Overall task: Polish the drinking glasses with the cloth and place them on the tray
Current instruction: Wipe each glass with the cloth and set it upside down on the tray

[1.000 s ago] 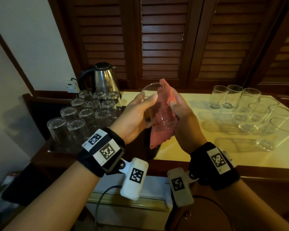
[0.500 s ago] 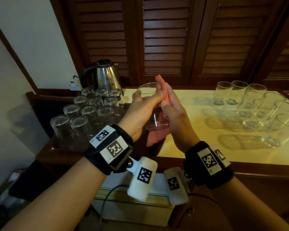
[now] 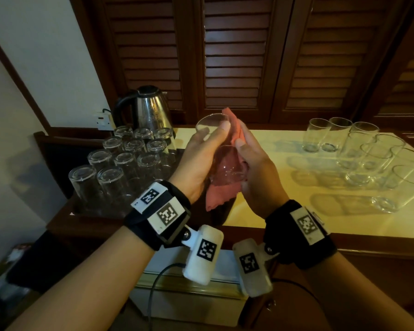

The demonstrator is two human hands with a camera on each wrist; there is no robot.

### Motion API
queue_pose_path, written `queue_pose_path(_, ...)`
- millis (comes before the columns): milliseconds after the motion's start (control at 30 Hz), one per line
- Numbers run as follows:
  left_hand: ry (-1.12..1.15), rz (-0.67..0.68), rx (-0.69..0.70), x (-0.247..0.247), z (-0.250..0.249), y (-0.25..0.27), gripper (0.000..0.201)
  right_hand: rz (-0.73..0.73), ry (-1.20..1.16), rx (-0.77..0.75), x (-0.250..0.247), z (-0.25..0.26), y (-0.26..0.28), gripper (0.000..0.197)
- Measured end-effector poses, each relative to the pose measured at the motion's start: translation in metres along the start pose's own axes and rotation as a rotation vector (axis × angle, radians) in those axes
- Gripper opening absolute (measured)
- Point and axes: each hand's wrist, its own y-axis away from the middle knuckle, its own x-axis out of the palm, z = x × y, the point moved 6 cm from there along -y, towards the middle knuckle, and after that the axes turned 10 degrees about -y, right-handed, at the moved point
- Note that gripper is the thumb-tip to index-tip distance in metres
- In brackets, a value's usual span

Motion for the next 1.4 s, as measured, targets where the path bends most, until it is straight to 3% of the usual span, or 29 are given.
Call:
queue_pose_path(33, 0.008, 0.061, 0.016, 0.002, -0.003, 0.001, 0.047, -0.026, -0.112, 0.035, -0.001, -0.001, 0.000, 0.046)
queue_pose_path(67, 0.009, 0.123, 0.017, 0.002, -0.004, 0.003, 0.038, -0.057, -0.167, 0.049, -0.003, -0.001, 0.000, 0.046)
queue_pose_path(133, -0.027, 0.180, -0.005, -0.004, -0.005, 0.006, 0.046, -0.048, -0.142, 0.038, -0.007, 0.002, -0.001, 0.046)
queue_pose_path(267, -0.047, 0.086, -0.076, -0.013, 0.003, 0.000, 0.054, -0.020, 0.304, -0.056, -0.008, 0.005, -0.004, 0.050)
queue_pose_path(333, -0.044, 0.076, -0.096, -0.006, 0.006, 0.001, 0.058, -0.018, 0.355, -0.075, -0.007, -0.001, -0.006, 0.050)
queue_pose_path(433, -0.014, 0.113, -0.079, 0.001, 0.003, 0.004, 0.035, -0.029, 0.000, 0.053, -0.006, -0.008, -0.005, 0.045)
queue_pose_path(533, -0.007, 0.177, -0.082, -0.001, 0.001, 0.005, 0.041, -0.063, -0.166, 0.086, -0.013, -0.004, -0.007, 0.043)
queue_pose_path(633, -0.011, 0.095, -0.084, -0.005, 0.000, -0.001, 0.035, -0.067, 0.122, -0.009, -0.016, -0.003, -0.008, 0.047)
queue_pose_path(733, -0.063, 0.059, -0.107, -0.001, 0.004, -0.005, 0.055, -0.067, 0.413, -0.098, -0.016, -0.008, -0.010, 0.054)
queue_pose_path(767, -0.061, 0.044, -0.110, 0.000, 0.007, -0.006, 0.060, -0.060, 0.394, -0.094, -0.015, -0.009, -0.009, 0.055)
queue_pose_path(833, -0.030, 0.088, -0.104, 0.001, 0.008, -0.006, 0.046, -0.038, 0.129, -0.006, -0.015, -0.014, -0.009, 0.051)
queue_pose_path(933, 0.003, 0.194, -0.112, -0.002, 0.007, -0.001, 0.048, -0.147, -0.154, 0.085, -0.022, -0.014, -0.007, 0.044)
queue_pose_path(1000, -0.036, 0.177, -0.101, -0.007, 0.009, -0.001, 0.050, -0.124, -0.097, 0.080, -0.023, -0.011, -0.007, 0.046)
queue_pose_path(1067, -0.061, 0.100, -0.108, -0.009, 0.007, -0.002, 0.039, -0.048, 0.159, 0.024, -0.020, -0.008, -0.007, 0.053)
queue_pose_path(1133, -0.086, 0.065, -0.125, -0.004, 0.008, -0.001, 0.046, -0.008, 0.374, -0.050, -0.015, -0.007, -0.006, 0.055)
queue_pose_path(1200, -0.066, 0.042, -0.101, -0.002, 0.009, 0.000, 0.052, -0.009, 0.292, -0.042, -0.012, -0.010, -0.003, 0.053)
queue_pose_path(1300, 0.023, 0.123, -0.071, 0.002, 0.006, 0.004, 0.038, -0.033, -0.121, 0.082, -0.012, -0.011, -0.002, 0.046)
queue_pose_path(1400, 0.007, 0.127, -0.064, -0.001, 0.004, 0.005, 0.041, -0.056, 0.005, 0.018, -0.019, 0.002, -0.003, 0.046)
